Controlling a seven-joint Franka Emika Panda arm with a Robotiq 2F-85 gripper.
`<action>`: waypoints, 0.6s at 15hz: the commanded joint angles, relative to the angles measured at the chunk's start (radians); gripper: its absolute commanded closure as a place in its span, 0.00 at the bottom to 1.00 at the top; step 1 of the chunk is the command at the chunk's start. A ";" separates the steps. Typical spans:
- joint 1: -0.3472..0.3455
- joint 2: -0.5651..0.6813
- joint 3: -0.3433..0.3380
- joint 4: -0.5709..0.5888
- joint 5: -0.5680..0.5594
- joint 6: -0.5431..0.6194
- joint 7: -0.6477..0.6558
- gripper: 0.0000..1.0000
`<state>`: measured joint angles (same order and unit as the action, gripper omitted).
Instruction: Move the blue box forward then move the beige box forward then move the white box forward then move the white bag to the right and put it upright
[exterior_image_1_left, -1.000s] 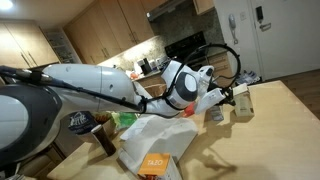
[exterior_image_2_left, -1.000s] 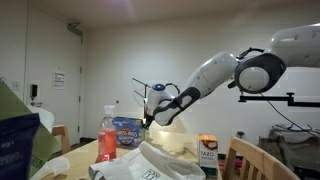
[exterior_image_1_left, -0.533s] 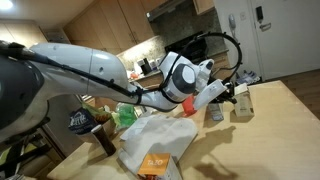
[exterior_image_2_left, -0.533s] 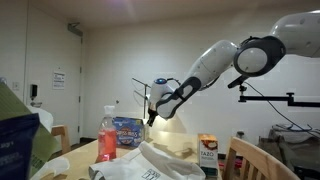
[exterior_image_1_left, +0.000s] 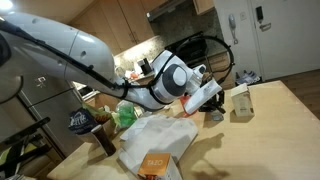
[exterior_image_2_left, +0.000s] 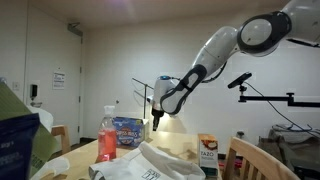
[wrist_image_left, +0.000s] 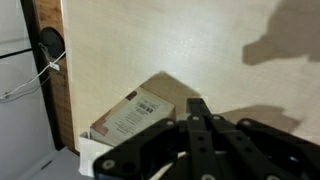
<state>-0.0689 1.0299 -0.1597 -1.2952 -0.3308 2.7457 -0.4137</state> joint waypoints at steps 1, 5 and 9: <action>-0.033 -0.163 0.052 -0.235 -0.048 0.071 -0.074 1.00; -0.044 -0.138 0.062 -0.214 -0.034 0.102 -0.060 0.99; -0.054 -0.182 0.068 -0.275 -0.035 0.114 -0.062 0.99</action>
<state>-0.1179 0.8506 -0.0982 -1.5698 -0.3523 2.8639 -0.4856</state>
